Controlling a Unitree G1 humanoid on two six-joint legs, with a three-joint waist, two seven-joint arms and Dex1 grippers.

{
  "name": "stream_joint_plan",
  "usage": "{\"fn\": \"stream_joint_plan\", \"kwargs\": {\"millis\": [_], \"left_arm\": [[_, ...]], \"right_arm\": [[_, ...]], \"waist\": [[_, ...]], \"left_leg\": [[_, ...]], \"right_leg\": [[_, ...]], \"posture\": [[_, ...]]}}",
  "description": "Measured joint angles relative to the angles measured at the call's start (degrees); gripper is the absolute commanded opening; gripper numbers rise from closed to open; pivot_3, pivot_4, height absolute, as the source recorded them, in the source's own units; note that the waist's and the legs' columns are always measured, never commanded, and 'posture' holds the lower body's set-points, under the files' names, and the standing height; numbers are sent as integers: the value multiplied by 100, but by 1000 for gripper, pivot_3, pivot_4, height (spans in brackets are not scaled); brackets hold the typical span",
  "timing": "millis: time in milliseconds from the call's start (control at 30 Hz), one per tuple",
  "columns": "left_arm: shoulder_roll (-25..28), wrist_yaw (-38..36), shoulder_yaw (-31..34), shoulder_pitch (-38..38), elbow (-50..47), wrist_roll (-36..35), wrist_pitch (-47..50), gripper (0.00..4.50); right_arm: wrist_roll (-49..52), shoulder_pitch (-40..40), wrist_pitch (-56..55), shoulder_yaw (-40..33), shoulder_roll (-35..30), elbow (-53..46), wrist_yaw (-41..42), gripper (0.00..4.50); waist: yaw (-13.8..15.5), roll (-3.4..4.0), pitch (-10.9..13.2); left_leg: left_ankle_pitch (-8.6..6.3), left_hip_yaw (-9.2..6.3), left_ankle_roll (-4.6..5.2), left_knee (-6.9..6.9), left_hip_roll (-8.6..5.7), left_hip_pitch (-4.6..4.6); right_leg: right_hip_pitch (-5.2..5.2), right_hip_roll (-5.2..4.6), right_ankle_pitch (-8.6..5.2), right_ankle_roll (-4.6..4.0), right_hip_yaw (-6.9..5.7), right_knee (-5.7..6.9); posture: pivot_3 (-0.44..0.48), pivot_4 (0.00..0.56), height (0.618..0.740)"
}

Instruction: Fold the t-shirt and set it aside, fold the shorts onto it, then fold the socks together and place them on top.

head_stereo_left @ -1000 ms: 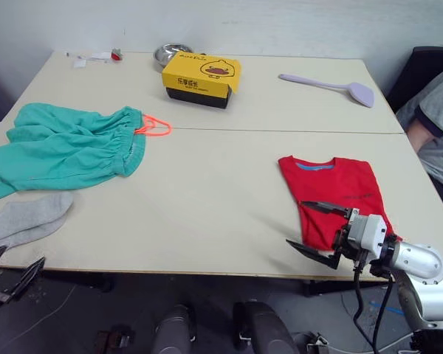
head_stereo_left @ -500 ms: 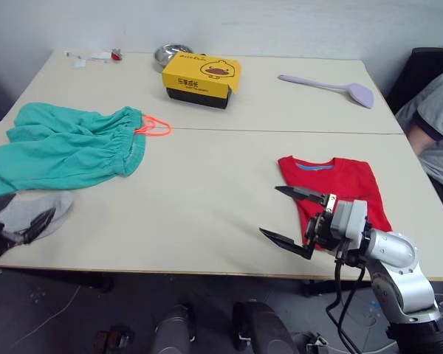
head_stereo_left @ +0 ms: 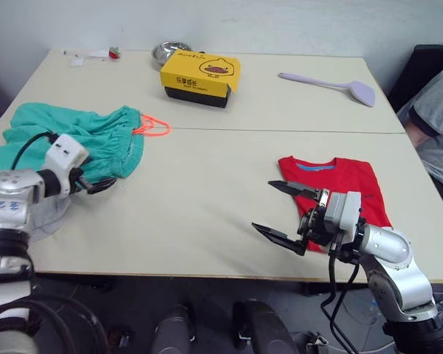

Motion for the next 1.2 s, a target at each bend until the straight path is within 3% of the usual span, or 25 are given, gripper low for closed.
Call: {"fn": "stream_joint_plan", "kwargs": {"millis": [100, 467, 667, 833, 967, 1167, 1200], "left_arm": [[-232, 73, -43, -418, 808, 148, -380, 3608], [-1145, -411, -11, -1574, 2208, 159, -1964, 20], [-1845, -1158, -84, -2360, 2307, 161, -2676, 20], [-2532, -2255, -390, -2280, 1813, 117, -2636, 20], [-3045, -2849, -736, -1285, -62, -230, -1631, 20], [-3548, -2330, -1201, 298, -2119, -428, -23, 20], [-3575, -2234, -1191, 351, -2254, -468, 114, 443]], "right_arm": [[-48, 8, -8, -23, -83, 61, 42, 4500], [-192, 85, -41, -150, -394, 151, 127, 4500], [-204, 47, -134, -516, -708, 426, 320, 4500], [-224, 104, -237, -699, -927, 578, 506, 4500], [-222, 282, -227, -752, -1195, 574, 716, 4500], [-319, 561, 60, -711, -1331, 365, 708, 4500], [-383, 574, 55, -675, -1331, 324, 696, 4500]], "waist": [[40, -5, 0], [131, -14, 5], [179, -14, 6], [152, -14, 9], [90, -7, 8], [90, -5, 10], [93, -5, 10]], "left_leg": [[1, -4, 2, 17, 1, 1], [-13, -13, 37, 72, -4, -13], [-9, -3, 30, 78, -10, -12], [-3, 1, 15, 77, -6, -11], [0, -1, 11, 78, -5, -5], [11, -21, 5, 82, -1, 1], [10, -24, 15, 83, -2, 3]], "right_leg": [[2, 0, 1, 1, -4, 12], [25, -10, 17, 29, -11, 11], [31, -9, 20, 36, -8, 2], [28, 0, 19, 38, -5, 2], [35, -1, 15, 44, 5, 5], [35, 7, 17, 41, 6, 26], [37, 6, 18, 39, 6, 29]], "posture": [[0, 150, 740], [0, 150, 740], [0, 150, 740], [0, 150, 740], [0, 150, 740], [0, 150, 740], [0, 150, 740]]}}
